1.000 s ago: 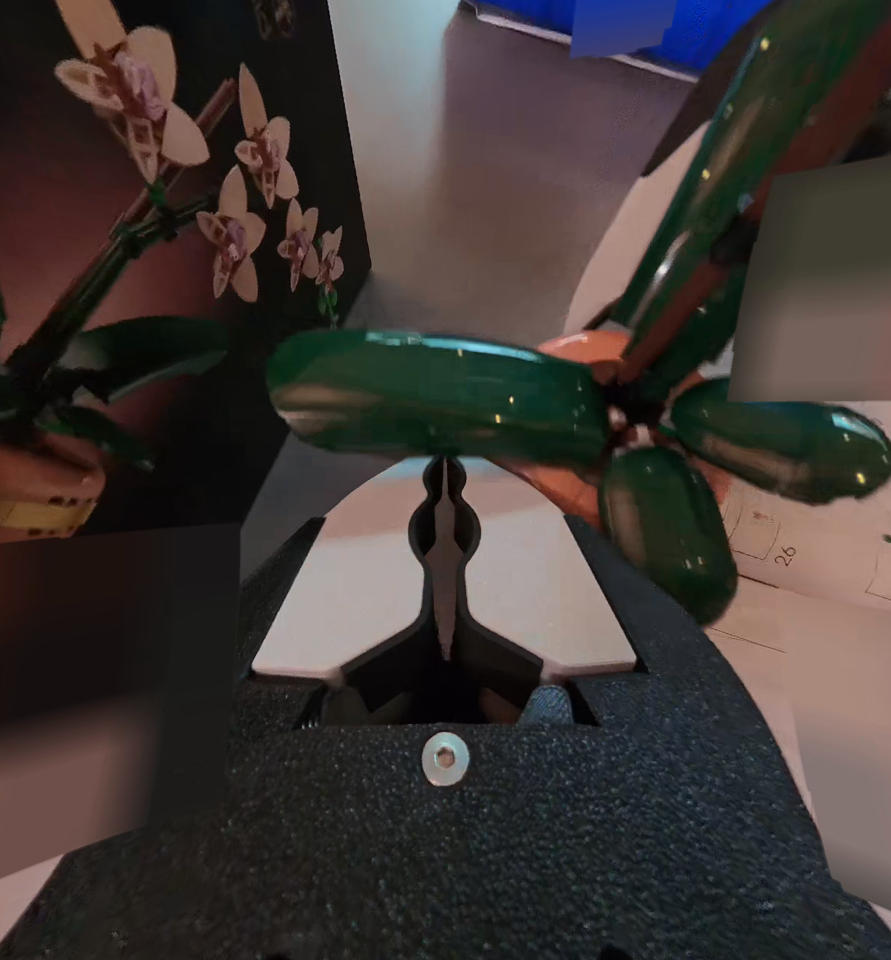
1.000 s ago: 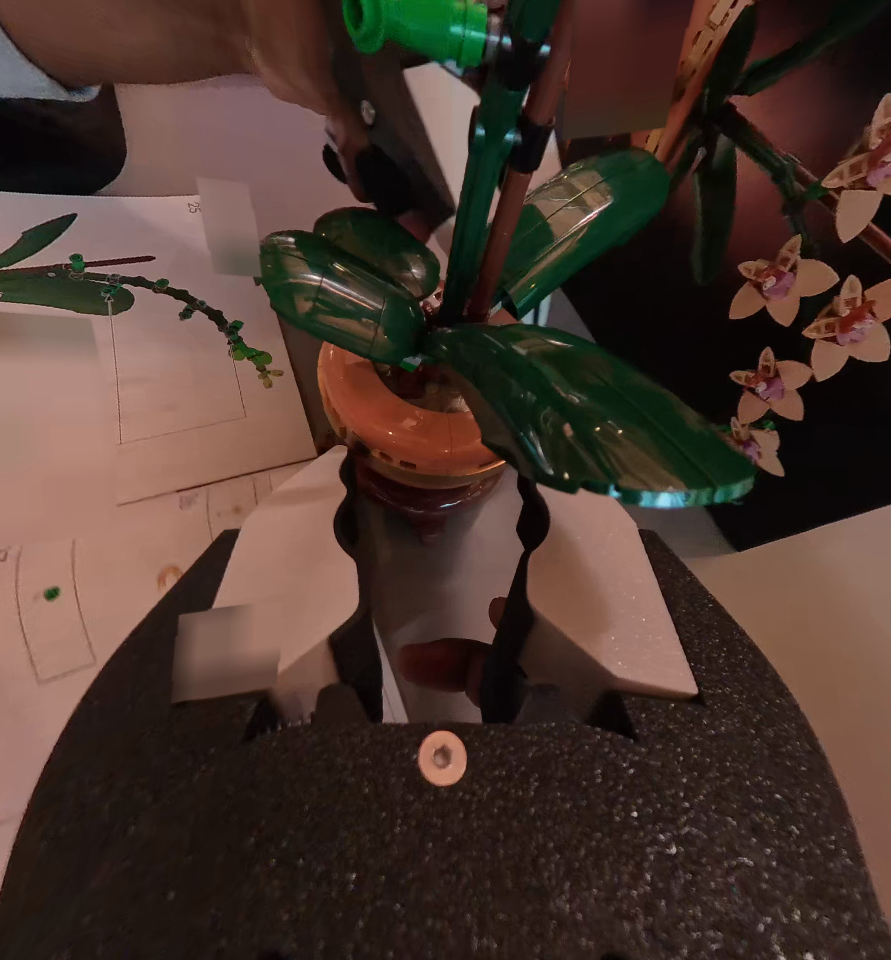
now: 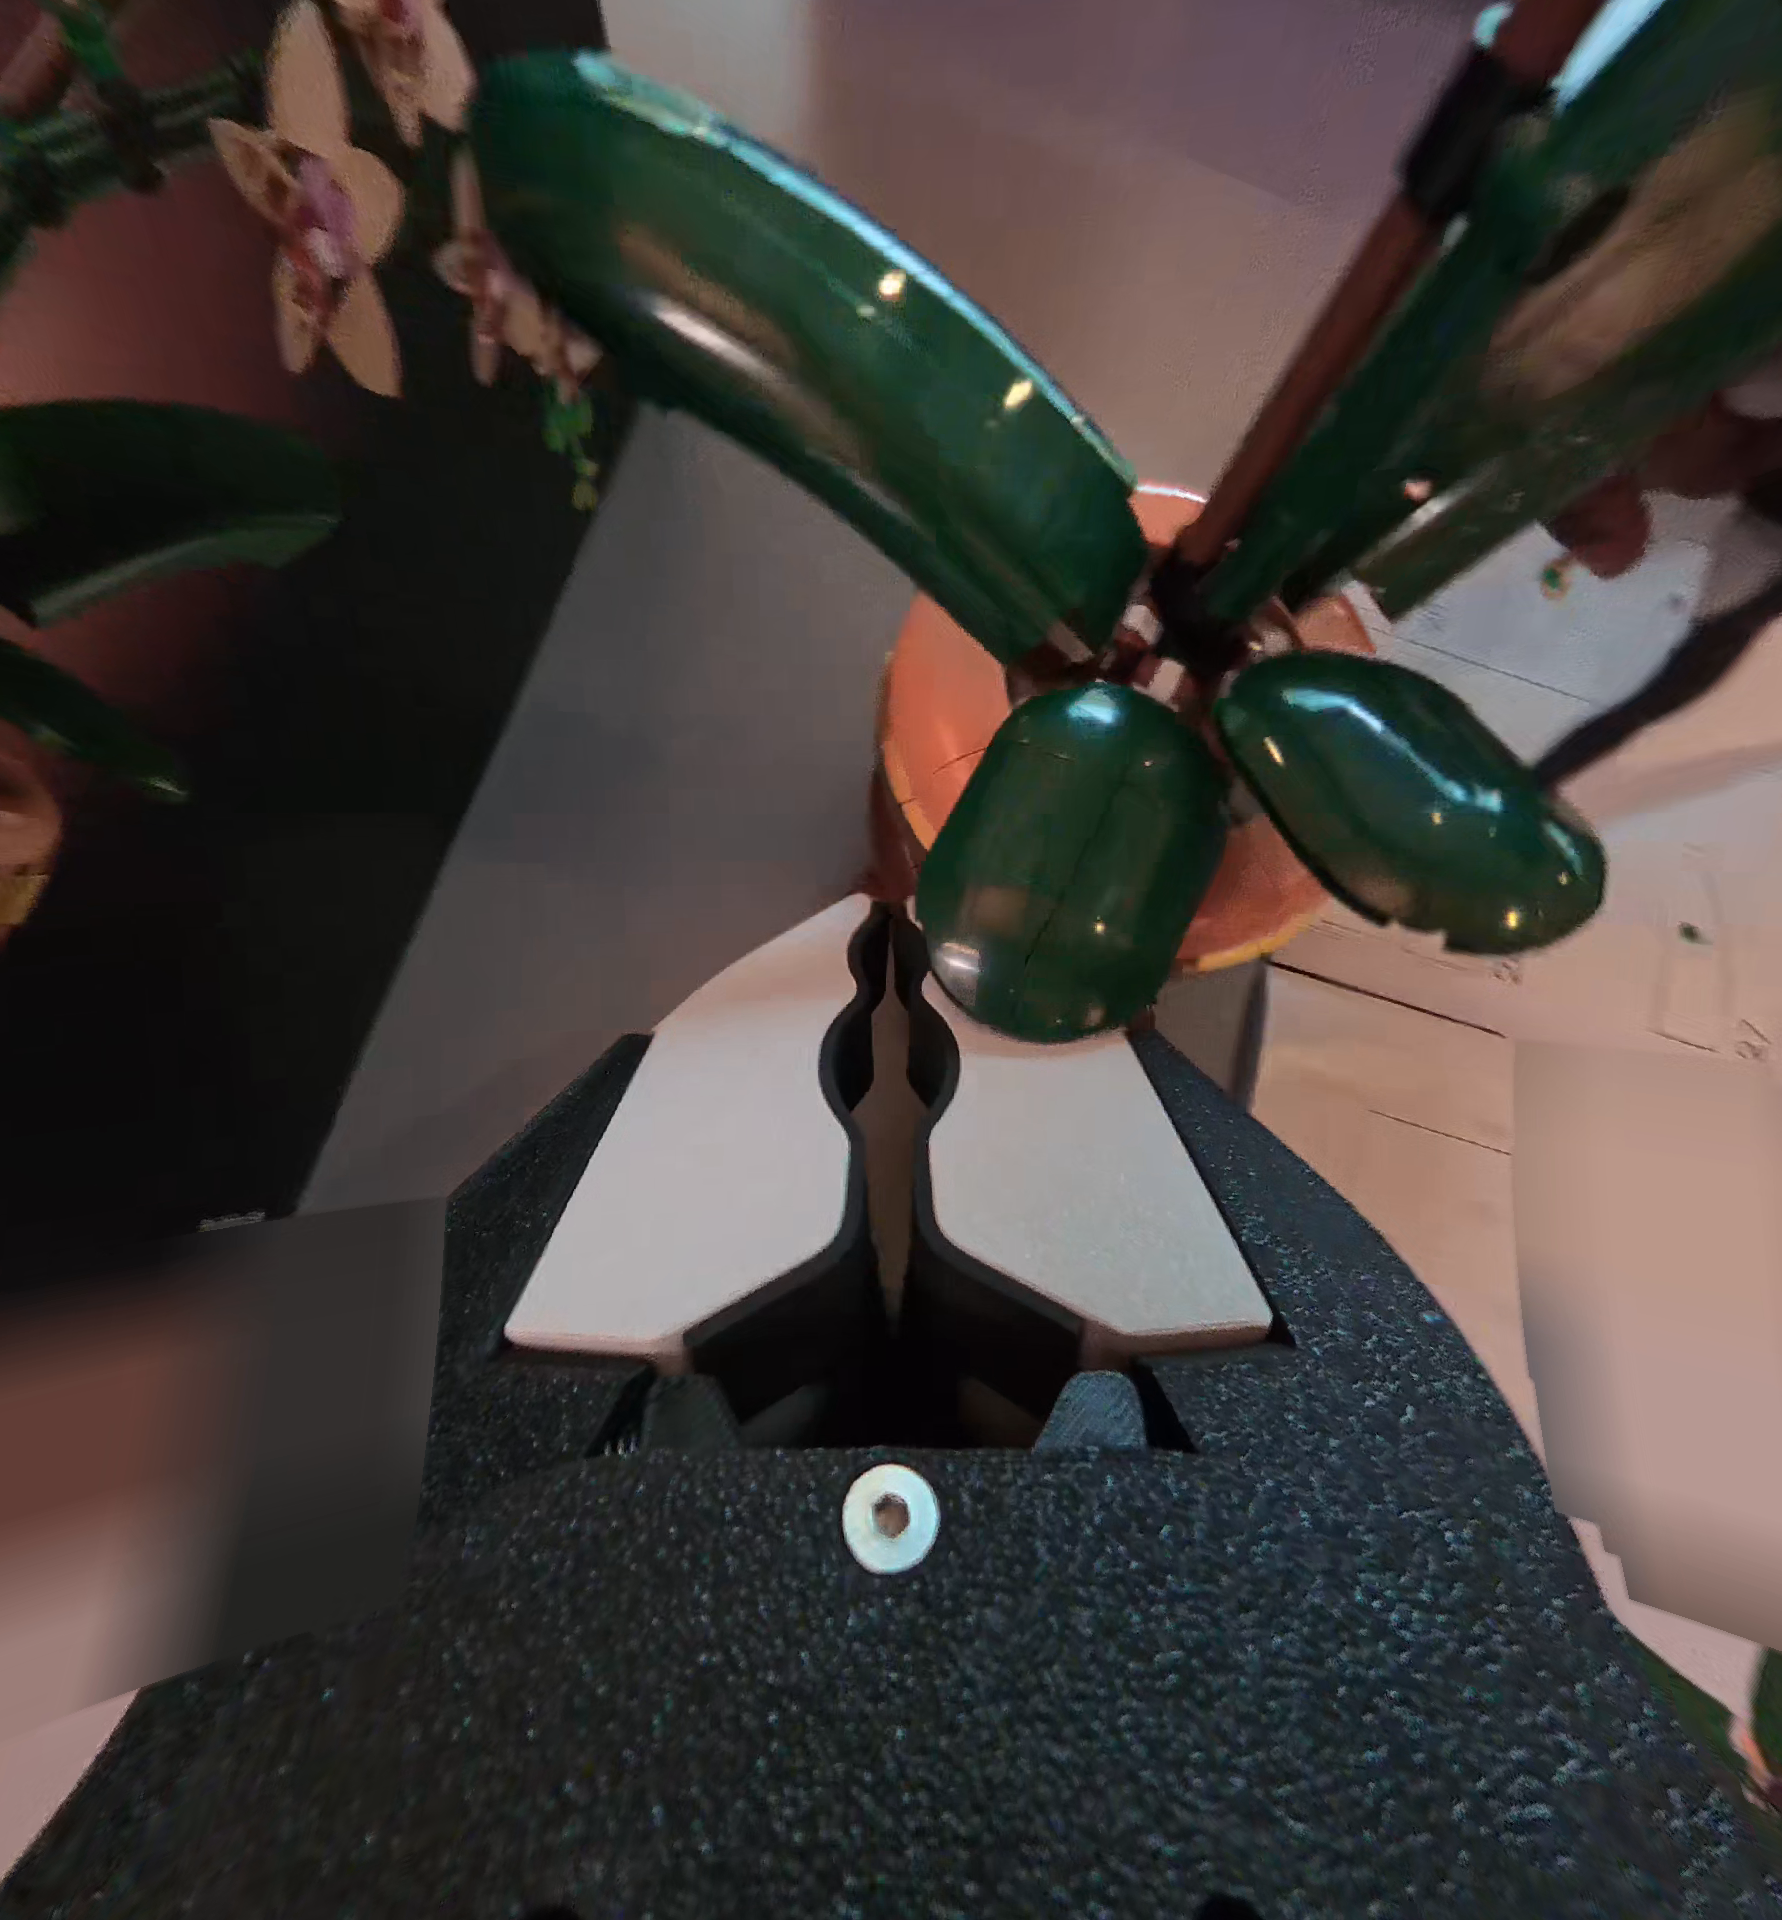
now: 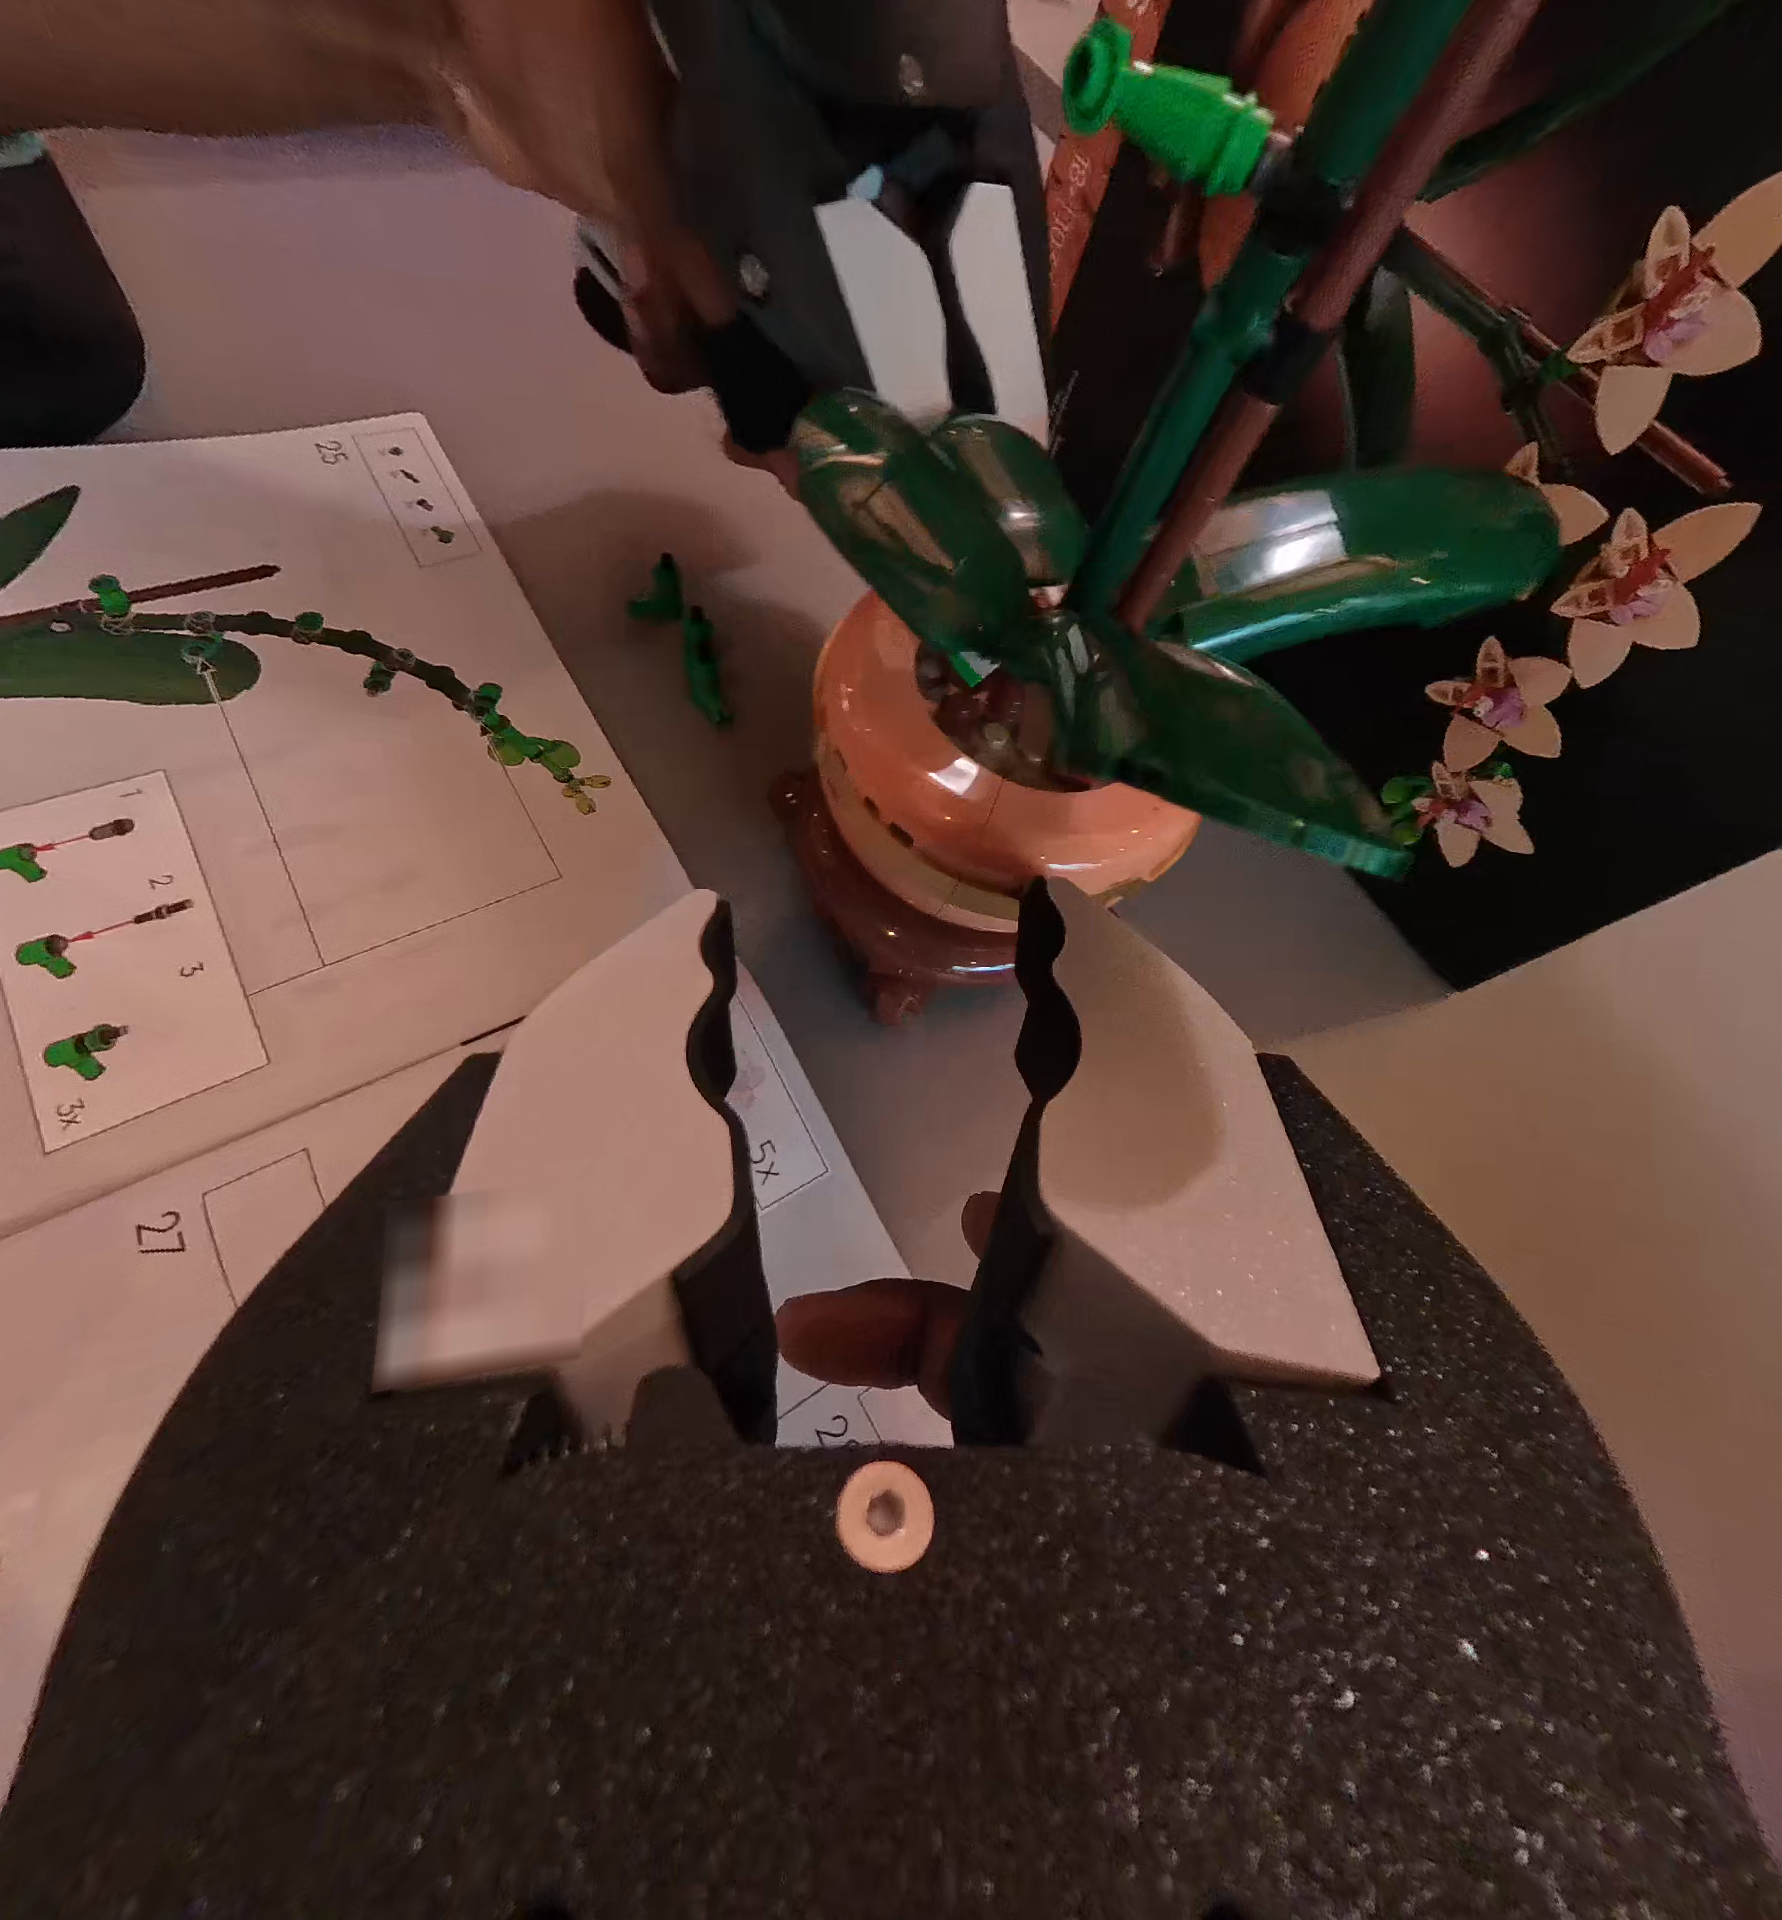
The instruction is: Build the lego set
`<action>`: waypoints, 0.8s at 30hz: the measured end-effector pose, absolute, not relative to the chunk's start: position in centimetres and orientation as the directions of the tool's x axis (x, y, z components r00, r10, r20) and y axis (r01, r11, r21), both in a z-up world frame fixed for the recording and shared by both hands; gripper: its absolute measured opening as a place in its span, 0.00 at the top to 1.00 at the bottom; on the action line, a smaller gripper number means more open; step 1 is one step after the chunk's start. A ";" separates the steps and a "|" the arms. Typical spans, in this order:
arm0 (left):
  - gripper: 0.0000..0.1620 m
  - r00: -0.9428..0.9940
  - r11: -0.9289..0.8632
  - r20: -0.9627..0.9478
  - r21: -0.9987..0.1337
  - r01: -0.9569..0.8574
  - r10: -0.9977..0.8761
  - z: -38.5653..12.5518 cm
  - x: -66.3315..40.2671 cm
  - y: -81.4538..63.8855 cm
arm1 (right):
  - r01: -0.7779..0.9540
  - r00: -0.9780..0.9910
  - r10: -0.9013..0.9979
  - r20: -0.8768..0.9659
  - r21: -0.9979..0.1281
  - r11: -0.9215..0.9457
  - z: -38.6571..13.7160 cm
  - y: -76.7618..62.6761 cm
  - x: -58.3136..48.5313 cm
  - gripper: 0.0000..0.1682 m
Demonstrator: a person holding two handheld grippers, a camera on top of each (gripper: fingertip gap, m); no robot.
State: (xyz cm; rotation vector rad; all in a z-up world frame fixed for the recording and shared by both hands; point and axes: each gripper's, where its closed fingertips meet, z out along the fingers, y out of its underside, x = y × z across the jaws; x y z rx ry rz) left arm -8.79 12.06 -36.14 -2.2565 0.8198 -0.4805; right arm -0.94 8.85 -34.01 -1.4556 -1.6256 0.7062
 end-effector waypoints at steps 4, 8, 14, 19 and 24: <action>0.99 0.762 -0.587 0.125 -0.719 -0.372 -0.636 -35.9 -9.6 12.9 | 0.535 0.016 0.983 0.182 -0.832 0.146 -34.4 8.6 -0.6 0.69; 0.99 0.832 -0.566 0.076 -0.766 -0.304 -0.550 -33.9 -13.0 11.0 | 0.551 0.045 0.992 0.121 -0.831 0.077 -34.5 7.9 1.5 0.71; 0.99 0.861 -0.520 0.037 -0.810 -0.272 -0.507 -33.3 -15.1 4.4 | 0.522 -0.039 0.996 -0.082 -0.851 -0.050 -33.3 1.1 2.3 0.84; 0.99 0.714 -0.600 0.177 -0.695 -0.397 -0.677 -35.0 -13.6 -1.8 | 0.537 -0.121 0.987 -0.107 -0.843 -0.025 -34.8 -4.0 -1.1 0.90; 0.99 0.589 -0.576 0.212 -0.612 -0.542 -0.780 -37.3 -12.1 -5.9 | 0.577 -0.132 0.988 -0.073 -0.817 0.017 -36.0 -5.4 -3.3 0.92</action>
